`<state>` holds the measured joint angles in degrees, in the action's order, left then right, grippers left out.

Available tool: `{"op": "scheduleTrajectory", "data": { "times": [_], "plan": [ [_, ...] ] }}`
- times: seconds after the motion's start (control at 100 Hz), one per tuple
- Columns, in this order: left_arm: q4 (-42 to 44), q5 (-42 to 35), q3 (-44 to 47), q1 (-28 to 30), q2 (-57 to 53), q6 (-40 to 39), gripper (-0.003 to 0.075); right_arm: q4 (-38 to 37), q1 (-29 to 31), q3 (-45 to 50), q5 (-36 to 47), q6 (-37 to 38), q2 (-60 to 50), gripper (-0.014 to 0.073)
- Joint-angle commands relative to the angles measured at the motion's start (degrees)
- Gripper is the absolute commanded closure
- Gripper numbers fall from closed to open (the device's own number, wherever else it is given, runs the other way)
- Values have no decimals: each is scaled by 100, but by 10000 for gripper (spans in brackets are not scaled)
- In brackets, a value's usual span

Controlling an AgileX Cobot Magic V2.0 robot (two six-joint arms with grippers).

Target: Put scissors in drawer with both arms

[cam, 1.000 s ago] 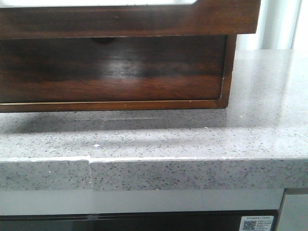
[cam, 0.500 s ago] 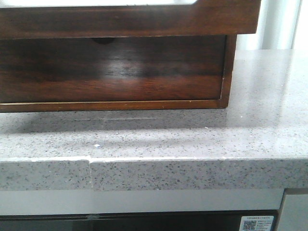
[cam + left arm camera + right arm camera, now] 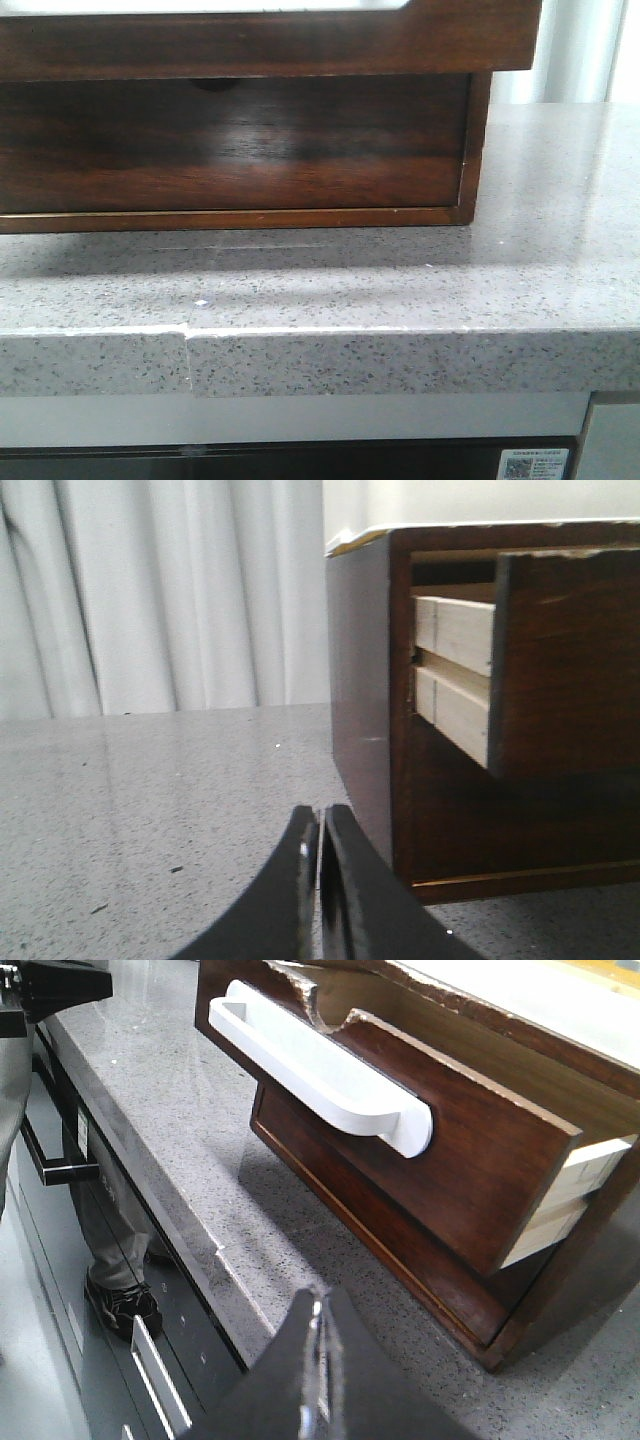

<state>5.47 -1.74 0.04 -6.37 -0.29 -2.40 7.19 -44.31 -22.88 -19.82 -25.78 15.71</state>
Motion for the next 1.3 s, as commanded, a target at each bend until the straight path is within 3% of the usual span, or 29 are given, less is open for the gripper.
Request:
{"op": "scheduleTrajectory", "data": {
  "times": [0.0,0.16,0.68,1.29],
  "plan": [
    [-80,-234,109,52,-148,-35,742,28,32,-141,420,15,33,641],
    [-484,262,109,57,-158,-35,742,28,32,-141,420,15,33,641],
    [-390,1631,118,57,-158,11,742,28,32,-141,420,15,33,641],
    [-390,1631,118,57,-158,11,742,28,32,-141,420,15,33,641]
  ]
}}
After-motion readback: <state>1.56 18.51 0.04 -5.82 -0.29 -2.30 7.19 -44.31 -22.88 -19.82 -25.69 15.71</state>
